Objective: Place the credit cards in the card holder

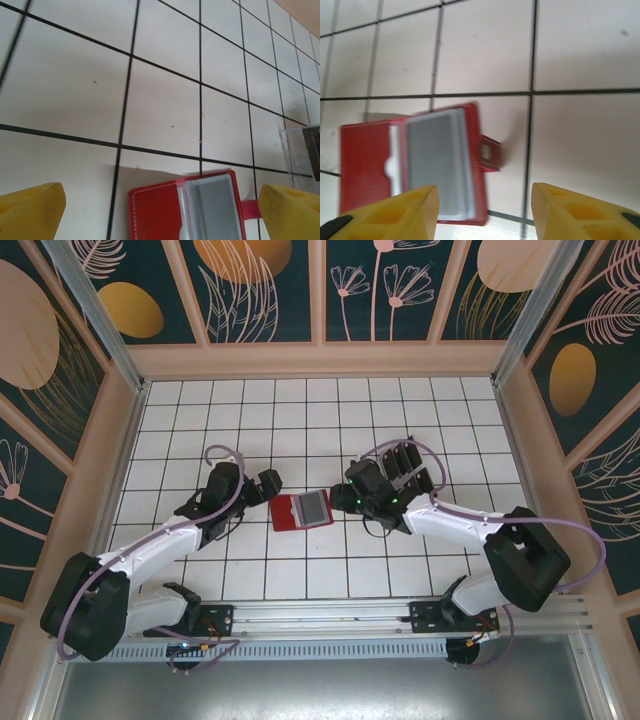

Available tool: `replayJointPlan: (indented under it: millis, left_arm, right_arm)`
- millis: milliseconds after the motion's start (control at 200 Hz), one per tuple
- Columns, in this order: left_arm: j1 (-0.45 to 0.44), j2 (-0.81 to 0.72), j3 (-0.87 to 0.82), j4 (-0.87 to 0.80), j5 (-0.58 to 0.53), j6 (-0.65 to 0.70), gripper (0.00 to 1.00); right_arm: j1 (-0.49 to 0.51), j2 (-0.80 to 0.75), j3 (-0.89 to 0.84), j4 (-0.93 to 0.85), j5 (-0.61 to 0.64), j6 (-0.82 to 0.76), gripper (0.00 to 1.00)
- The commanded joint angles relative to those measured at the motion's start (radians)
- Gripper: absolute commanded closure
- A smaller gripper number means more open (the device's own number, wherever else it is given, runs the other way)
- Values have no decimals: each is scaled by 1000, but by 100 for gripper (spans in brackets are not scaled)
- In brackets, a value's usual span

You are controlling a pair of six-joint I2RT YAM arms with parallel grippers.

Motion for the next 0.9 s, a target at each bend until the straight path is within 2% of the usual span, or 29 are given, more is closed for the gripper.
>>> replayJointPlan:
  millis: [0, 220, 305, 465, 676, 896]
  left_arm:
    - [-4, 35, -26, 119, 102, -12, 1]
    - [-7, 105, -46, 188, 161, -51, 2]
    - [-10, 124, -53, 208, 179, -58, 2]
    - [-17, 171, -52, 245, 215, -71, 1]
    - [-36, 196, -39, 280, 242, -91, 1]
    - [-74, 166, 2, 287, 257, -123, 2]
  right_arm:
    - [-10, 26, -14, 96, -16, 17, 48]
    - [-22, 127, -41, 221, -55, 29, 50]
    - [-22, 158, -46, 254, -107, 41, 53]
    - [-13, 187, -64, 314, -150, 69, 63]
    - [19, 212, -62, 353, -175, 93, 82]
    - [34, 243, -58, 383, -192, 113, 87]
